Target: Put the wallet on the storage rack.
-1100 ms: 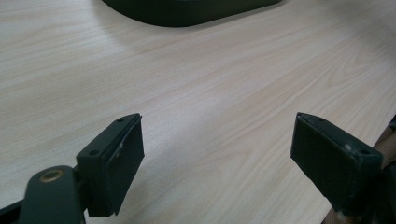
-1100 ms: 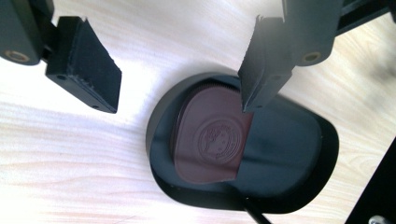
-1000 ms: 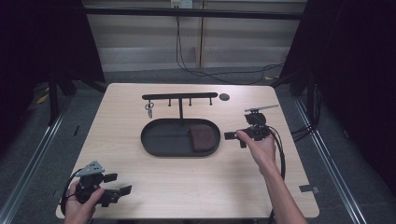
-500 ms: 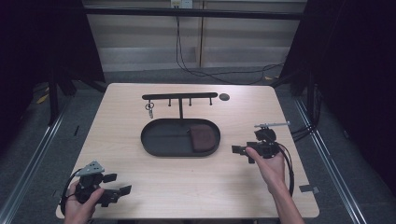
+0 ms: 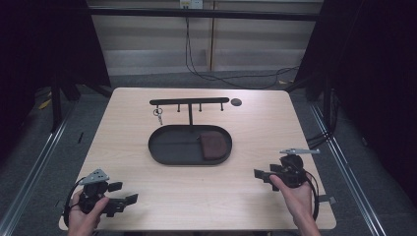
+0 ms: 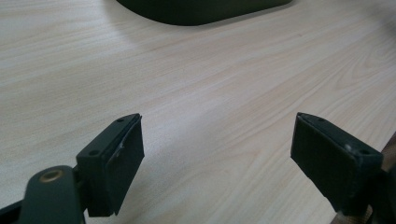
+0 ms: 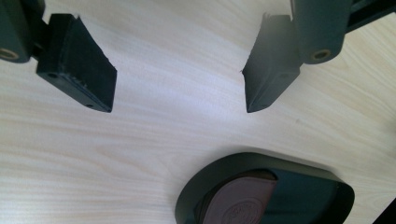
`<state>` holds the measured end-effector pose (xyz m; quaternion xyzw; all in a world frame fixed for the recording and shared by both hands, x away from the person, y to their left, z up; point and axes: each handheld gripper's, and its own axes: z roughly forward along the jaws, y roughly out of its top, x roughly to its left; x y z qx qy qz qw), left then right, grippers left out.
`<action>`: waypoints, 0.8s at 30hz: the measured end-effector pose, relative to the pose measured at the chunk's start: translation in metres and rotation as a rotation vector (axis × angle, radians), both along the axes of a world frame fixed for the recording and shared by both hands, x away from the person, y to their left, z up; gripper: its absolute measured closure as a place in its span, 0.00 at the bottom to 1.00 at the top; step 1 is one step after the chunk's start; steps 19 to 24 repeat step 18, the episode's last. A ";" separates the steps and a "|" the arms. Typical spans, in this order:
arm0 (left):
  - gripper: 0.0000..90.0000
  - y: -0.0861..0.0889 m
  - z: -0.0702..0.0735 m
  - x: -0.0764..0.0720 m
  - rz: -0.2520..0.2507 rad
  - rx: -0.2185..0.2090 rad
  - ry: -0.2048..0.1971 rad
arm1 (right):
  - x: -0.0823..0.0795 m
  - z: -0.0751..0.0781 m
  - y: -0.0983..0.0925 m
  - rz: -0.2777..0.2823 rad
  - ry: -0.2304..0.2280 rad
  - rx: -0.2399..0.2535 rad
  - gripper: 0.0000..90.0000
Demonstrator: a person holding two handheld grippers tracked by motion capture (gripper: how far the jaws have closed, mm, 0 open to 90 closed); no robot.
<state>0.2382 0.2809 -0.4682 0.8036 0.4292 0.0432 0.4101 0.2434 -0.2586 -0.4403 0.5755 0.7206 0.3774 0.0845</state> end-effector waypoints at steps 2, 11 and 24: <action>0.19 0.000 0.000 0.000 0.003 -0.002 -0.001 | -0.007 -0.003 -0.002 0.003 -0.001 -0.003 0.28; 0.19 0.000 0.000 0.000 0.015 -0.022 -0.007 | -0.037 -0.018 -0.011 -0.012 -0.006 -0.013 0.26; 0.19 0.001 0.000 0.000 0.019 -0.022 -0.005 | -0.043 -0.032 -0.016 -0.029 -0.007 -0.079 0.22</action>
